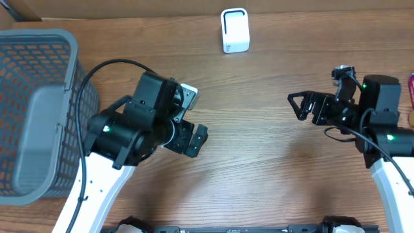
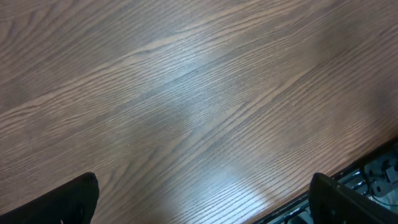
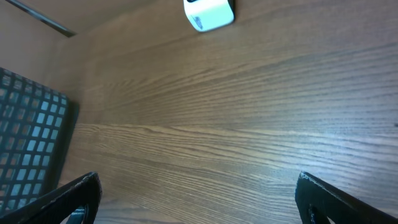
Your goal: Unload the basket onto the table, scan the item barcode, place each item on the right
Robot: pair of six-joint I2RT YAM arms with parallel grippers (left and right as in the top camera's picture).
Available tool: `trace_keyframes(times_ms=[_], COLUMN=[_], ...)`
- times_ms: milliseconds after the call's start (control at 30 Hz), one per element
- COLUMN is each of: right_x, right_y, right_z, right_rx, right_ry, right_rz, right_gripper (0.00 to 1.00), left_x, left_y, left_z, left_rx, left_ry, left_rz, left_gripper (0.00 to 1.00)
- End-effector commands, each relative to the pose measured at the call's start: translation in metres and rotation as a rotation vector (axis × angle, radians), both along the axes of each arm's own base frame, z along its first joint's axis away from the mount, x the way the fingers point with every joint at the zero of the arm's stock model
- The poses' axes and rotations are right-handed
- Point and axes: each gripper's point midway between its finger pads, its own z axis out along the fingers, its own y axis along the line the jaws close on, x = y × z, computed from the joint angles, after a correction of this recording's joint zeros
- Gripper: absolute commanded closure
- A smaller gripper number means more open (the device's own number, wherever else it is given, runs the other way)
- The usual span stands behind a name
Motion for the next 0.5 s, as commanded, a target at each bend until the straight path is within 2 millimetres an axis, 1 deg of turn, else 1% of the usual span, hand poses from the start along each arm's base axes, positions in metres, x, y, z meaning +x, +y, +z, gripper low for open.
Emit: trace_keyframes(times_ms=[0,133,200,267,400,467], right_x=[0.001,-0.005,-0.011,-0.016,-0.027,-0.034], right_y=[0.001,0.001,-0.005,-0.006,-0.005,-0.005], right_z=[-0.003,0.010,0.017,0.028,0.054,0.058], right_rx=[-0.016,-0.019,-0.049,-0.071,-0.124,-0.138], right_ry=[-0.004,-0.047,-0.072,-0.124,-0.330,-0.401], right_rz=[0.013,0.012,-0.011,-0.025,-0.058,-0.072], right_gripper=[0.00,0.00,0.00,0.00,0.00,0.00], left_x=[0.003,0.007,0.008,0.010,0.013,0.014], left_y=[-0.002,-0.003,-0.004,-0.005,-0.006,-0.007], left_z=[-0.008,-0.016,-0.020,-0.024,-0.032,-0.035], left_rx=[0.028,0.041,0.047,0.054,0.066,0.071], left_ry=[0.019,0.047,0.061,0.076,0.101,0.112], left_rz=[-0.020,-0.020,-0.020,-0.020,-0.021,-0.021], left_gripper=[0.00,0.00,0.00,0.00,0.00,0.00])
